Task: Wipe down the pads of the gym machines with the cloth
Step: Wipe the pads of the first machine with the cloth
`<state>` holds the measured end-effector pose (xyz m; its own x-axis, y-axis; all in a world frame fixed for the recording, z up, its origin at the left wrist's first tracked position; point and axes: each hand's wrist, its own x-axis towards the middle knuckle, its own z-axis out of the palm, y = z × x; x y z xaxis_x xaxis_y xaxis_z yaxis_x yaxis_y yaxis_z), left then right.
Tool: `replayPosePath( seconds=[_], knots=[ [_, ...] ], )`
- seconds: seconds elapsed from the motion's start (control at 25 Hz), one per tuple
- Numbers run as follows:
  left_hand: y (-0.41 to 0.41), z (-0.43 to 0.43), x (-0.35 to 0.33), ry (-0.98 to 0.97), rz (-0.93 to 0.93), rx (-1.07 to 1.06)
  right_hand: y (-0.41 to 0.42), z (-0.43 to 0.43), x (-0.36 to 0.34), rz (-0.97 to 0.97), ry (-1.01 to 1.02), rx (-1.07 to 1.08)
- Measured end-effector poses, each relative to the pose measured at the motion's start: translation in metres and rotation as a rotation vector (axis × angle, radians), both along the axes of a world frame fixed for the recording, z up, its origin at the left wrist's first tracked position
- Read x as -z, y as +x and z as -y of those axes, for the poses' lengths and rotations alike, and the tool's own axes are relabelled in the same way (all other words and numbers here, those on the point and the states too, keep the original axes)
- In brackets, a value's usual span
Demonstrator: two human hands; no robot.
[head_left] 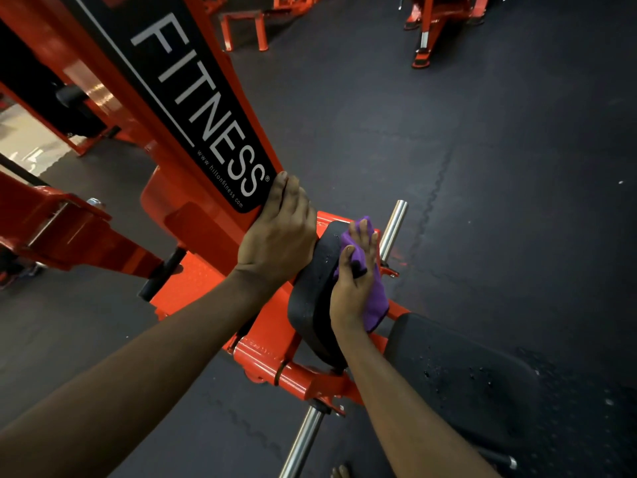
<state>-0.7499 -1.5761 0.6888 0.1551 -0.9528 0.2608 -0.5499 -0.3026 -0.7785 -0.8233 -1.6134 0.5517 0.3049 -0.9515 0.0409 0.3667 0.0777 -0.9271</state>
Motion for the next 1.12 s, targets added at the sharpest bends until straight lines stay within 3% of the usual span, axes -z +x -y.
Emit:
replayPosePath(
  seconds=[0.44, 0.72, 0.88, 1.0, 1.12],
  knots=[
    [-0.006, -0.002, -0.009, 0.082, -0.067, 0.004, -0.026, -0.069, 0.003, -0.062, -0.231, 0.066],
    [-0.008, -0.005, -0.008, 0.151, -0.011, 0.024, -0.025, -0.080, 0.032, -0.046, 0.080, 0.114],
    [-0.008, -0.006, -0.011, 0.146, -0.022, 0.002, -0.020, -0.064, 0.021, -0.039, 0.355, 0.127],
    [-0.008, -0.003, -0.008, 0.129, -0.035, 0.003, -0.009, -0.072, 0.016, -0.045, 0.237, 0.163],
    [-0.009, -0.003, -0.008, 0.110, -0.035, -0.001, -0.009, -0.065, 0.041, -0.074, 0.250, 0.111]
  ],
)
